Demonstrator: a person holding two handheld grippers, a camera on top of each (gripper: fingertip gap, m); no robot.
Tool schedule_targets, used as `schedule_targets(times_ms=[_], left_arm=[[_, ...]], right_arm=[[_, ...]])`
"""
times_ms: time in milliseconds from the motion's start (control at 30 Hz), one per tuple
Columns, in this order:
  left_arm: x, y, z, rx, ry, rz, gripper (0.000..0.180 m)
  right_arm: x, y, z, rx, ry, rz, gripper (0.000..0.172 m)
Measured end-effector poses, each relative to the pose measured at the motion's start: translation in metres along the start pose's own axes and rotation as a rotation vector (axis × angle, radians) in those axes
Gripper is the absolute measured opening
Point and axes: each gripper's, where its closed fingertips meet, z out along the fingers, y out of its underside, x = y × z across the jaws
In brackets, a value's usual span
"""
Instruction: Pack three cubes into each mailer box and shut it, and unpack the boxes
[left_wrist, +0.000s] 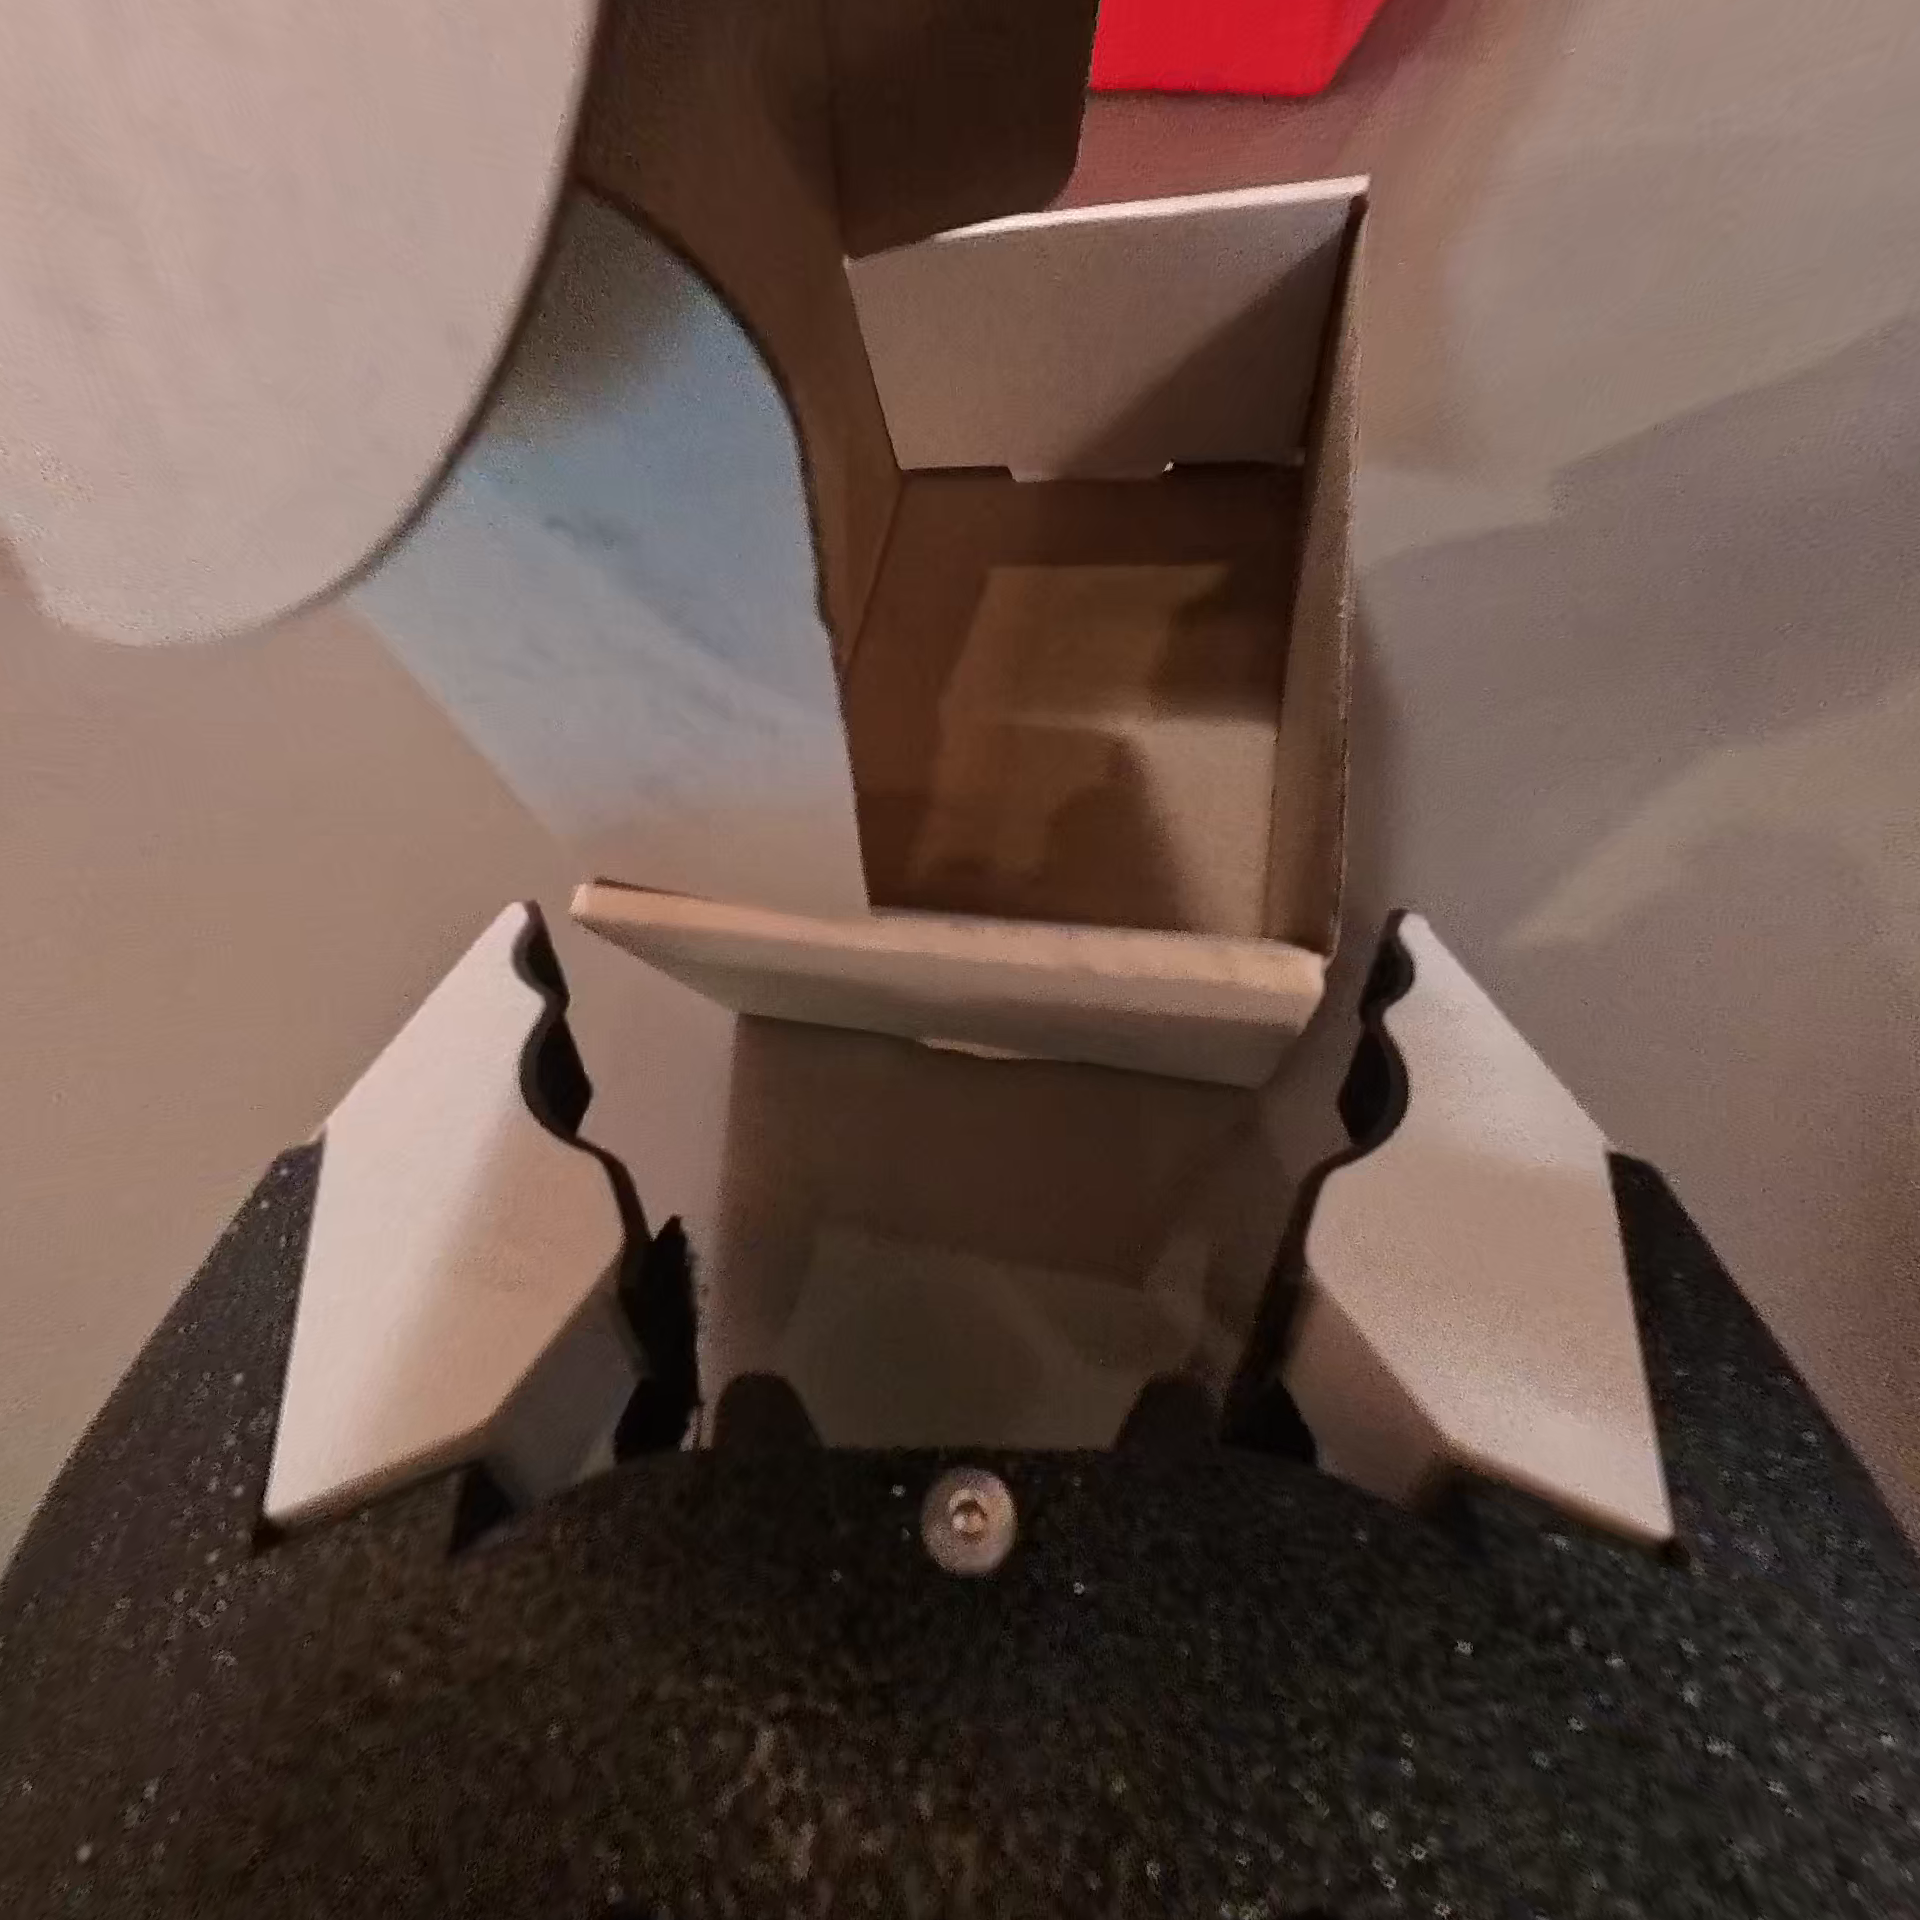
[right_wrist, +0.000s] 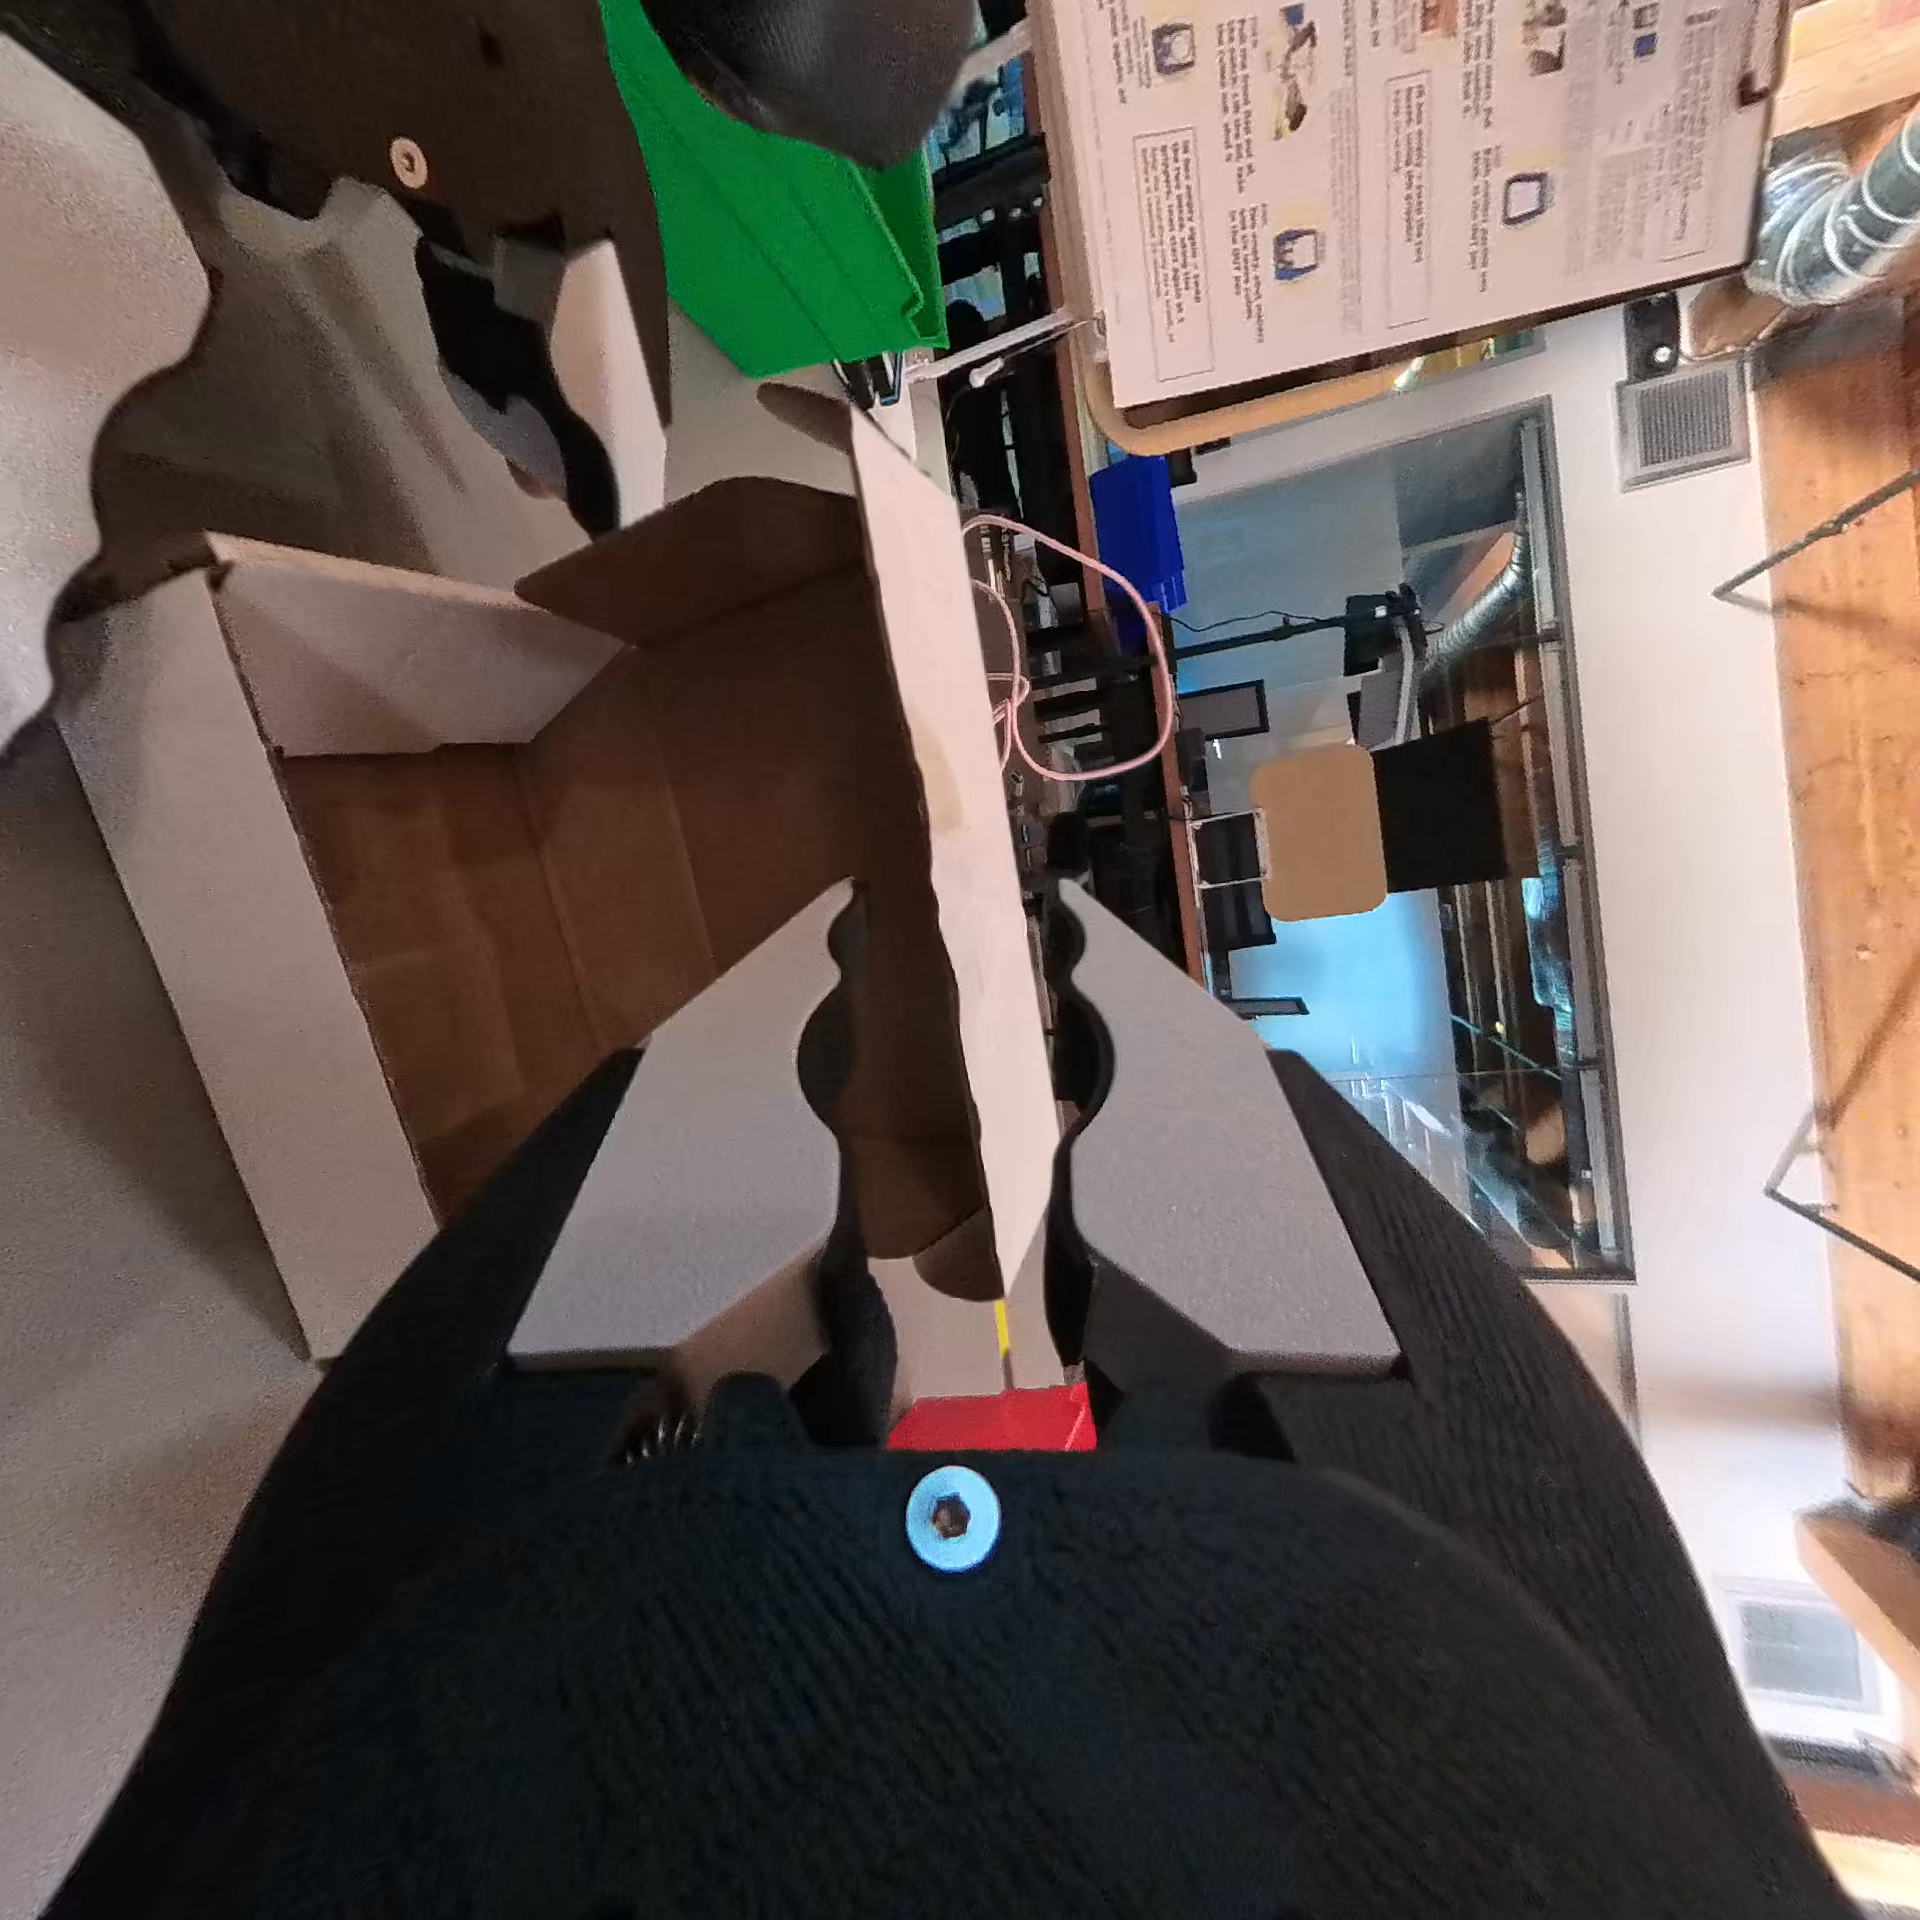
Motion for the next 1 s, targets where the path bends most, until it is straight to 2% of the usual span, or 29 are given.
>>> schedule_targets(times_ms=[67, 133, 433, 633, 667, 733, 800, 900, 1000], left_arm=[[-0.001, -0.005, 0.003, 0.018, 0.007, 0.015, 0.135], [0.001, -0.007, 0.006, 0.023, 0.039, 0.025, 0.135], [0.003, -0.008, 0.009, 0.021, 0.054, 0.03, 0.134], [0.003, -0.009, 0.009, 0.02, 0.057, -0.029, 0.135], [0.001, -0.005, 0.007, -0.002, 0.036, -0.047, 0.138], [-0.003, 0.001, -0.002, -0.001, -0.005, -0.058, 0.143], [-0.005, -0.002, -0.018, 0.066, -0.034, -0.09, 0.133], [-0.008, -0.015, -0.047, 0.202, -0.068, -0.155, 0.114], [-0.011, -0.027, -0.063, 0.268, -0.114, -0.194, 0.103]], right_arm=[[-0.003, 0.003, 0.004, -0.018, -0.009, -0.026, 0.023], [-0.004, 0.006, 0.005, -0.03, -0.004, -0.053, 0.013], [0.001, 0.006, -0.008, 0.048, 0.033, -0.222, 0.002], [0.01, 0.009, -0.003, 0.05, 0.0, -0.118, 0.001], [0.01, 0.011, -0.003, 0.037, -0.011, -0.072, 0.006], [0.011, 0.016, -0.012, -0.004, -0.048, 0.044, 0.028], [0.023, 0.025, -0.029, -0.036, -0.034, 0.207, 0.037], [0.025, 0.05, -0.055, -0.078, -0.082, 0.523, 0.039], [-0.007, 0.082, -0.067, -0.208, -0.231, 0.822, 0.028]])
